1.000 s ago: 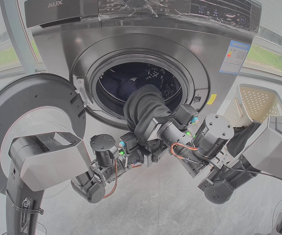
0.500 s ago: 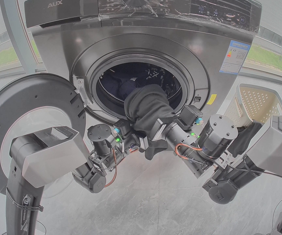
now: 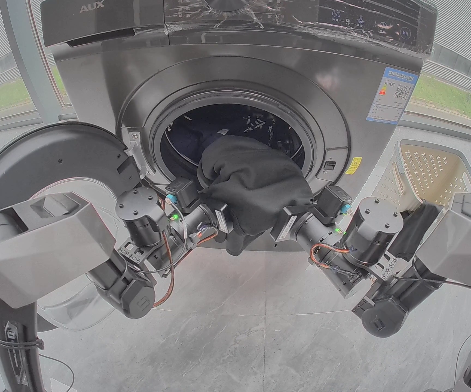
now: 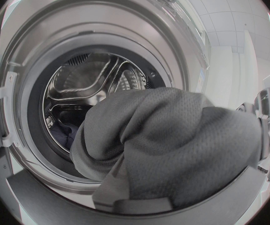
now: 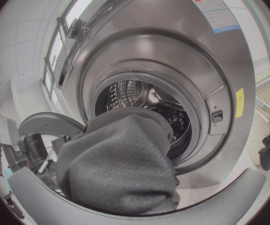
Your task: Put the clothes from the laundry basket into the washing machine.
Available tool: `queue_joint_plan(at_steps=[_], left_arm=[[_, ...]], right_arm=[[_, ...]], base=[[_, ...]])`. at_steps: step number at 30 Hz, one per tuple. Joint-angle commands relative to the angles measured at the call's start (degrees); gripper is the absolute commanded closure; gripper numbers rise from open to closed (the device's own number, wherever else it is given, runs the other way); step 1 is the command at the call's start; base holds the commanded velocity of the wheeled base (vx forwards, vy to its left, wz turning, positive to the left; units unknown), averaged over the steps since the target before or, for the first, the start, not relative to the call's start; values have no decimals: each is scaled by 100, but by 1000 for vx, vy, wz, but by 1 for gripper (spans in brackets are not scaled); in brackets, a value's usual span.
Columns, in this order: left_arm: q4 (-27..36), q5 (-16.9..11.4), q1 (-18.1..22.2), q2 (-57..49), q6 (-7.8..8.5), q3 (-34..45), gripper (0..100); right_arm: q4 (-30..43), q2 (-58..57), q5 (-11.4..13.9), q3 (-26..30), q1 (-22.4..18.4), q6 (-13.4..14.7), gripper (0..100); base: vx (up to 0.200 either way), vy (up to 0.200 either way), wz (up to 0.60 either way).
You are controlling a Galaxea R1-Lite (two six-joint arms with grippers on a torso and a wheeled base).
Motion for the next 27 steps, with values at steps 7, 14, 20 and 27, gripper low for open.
queue_joint_plan(at_steps=[7,14,20,27], left_arm=[[-52,-9,-114,-814,-8,671,100],[-52,211,-176,-1271,-69,1207,100],[-52,211,-132,-1719,-289,1743,100],[-43,211,-62,-1772,-280,1989,100]], right_arm=[[-45,413,47,-201,19,-17,100],[16,-106,214,722,133,-61,0],[-54,-325,811,2532,142,-236,0],[-45,-844,847,2945,283,-219,0]], base=[[0,0,0],[0,0,0],[0,0,0],[0,0,0]])
